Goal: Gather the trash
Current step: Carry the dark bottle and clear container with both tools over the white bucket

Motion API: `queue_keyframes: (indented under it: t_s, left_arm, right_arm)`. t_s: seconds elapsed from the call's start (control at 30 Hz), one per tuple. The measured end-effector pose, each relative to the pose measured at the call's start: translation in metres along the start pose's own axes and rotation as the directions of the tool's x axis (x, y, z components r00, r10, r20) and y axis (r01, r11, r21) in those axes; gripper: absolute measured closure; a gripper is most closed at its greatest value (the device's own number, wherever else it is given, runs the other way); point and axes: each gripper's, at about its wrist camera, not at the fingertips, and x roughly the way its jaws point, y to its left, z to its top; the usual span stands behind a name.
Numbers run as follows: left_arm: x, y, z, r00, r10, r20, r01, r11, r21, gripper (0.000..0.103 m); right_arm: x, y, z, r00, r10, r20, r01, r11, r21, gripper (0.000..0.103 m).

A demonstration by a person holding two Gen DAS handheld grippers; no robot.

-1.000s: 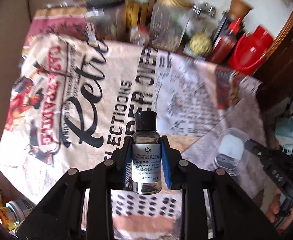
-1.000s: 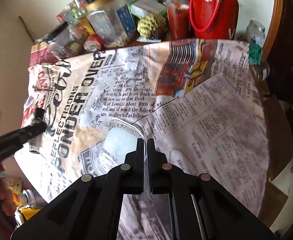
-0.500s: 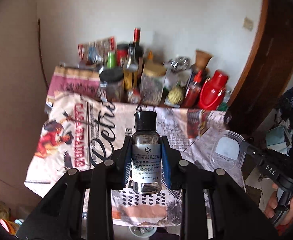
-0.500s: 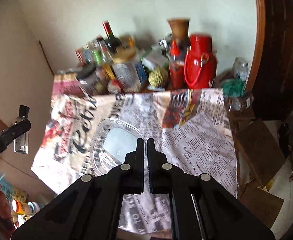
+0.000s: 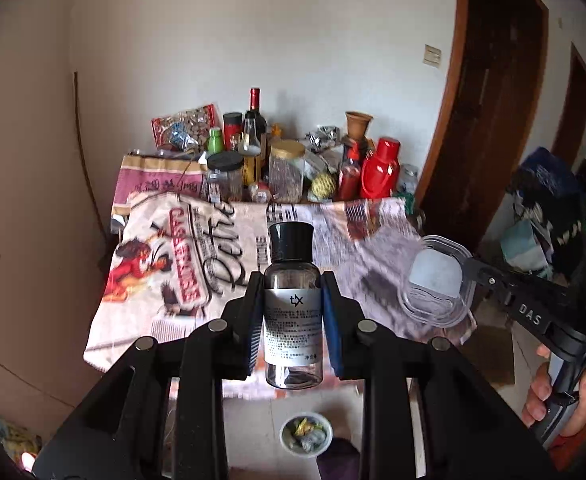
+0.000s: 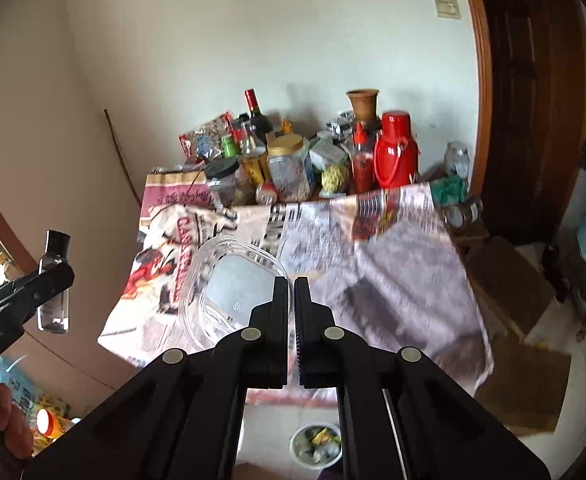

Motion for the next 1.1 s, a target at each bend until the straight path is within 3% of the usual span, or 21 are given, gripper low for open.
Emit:
queue_keyframes:
  t_s: [0.27, 0.53, 0.77, 1.1]
  left_arm:
    - [-0.022, 0.002, -0.066, 0.993, -0.061, -0.098, 0.062, 0.998, 0.008, 0.076]
    - [0.01, -0.006, -0.125, 0.963, -0.058, -0.264, 0.051, 0.998, -0.031, 0.076]
    - [0.082, -0.015, -0.178, 0.911, -0.056, -0.407, 0.031, 0.997, -0.07, 0.076]
    - [0.227, -0.016, -0.297, 0.838, -0.04, -0.543, -0.042, 0.989, -0.139, 0.076]
  right_arm:
    - [-0.024, 0.022, -0.075, 0.995, -0.029, -0.093, 0.033, 0.999, 0.036, 0.1]
    - [-0.012, 0.016, -0.13, 0.972, -0.026, -0.232, 0.034, 0.999, 0.033, 0.1]
    - [0.035, -0.014, -0.171, 0.939, -0.014, -0.344, 0.028, 0.999, 0.034, 0.1]
    - [0.149, -0.068, -0.259, 0.872, -0.028, -0.489, 0.027, 1.0, -0.009, 0.1]
